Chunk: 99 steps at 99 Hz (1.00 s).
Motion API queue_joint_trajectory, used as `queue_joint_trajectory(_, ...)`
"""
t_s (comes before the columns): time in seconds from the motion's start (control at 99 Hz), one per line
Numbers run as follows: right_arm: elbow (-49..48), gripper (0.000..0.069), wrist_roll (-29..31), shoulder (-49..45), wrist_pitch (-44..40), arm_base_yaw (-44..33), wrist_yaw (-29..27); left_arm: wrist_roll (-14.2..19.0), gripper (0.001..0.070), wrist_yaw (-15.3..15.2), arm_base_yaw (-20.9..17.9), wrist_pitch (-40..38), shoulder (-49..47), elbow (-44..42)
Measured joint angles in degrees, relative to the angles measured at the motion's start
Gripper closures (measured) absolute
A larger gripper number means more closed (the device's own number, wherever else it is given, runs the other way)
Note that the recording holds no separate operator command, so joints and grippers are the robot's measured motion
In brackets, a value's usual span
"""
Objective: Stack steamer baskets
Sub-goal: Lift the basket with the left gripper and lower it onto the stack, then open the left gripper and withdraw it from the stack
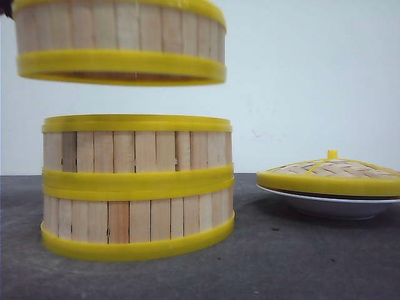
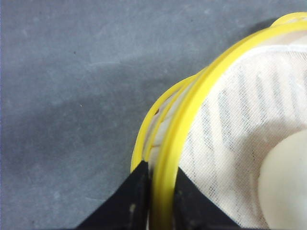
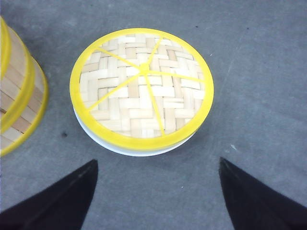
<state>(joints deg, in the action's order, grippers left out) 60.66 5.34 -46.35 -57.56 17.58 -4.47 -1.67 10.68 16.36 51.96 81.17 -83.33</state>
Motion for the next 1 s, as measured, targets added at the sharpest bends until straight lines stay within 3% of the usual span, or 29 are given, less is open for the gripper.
queue_joint_trajectory(1.0,0.00,0.0195,0.00,-0.02,1.07,0.00,-0.02,0.31,0.0678,0.02,0.72,-3.85,8.50,0.07)
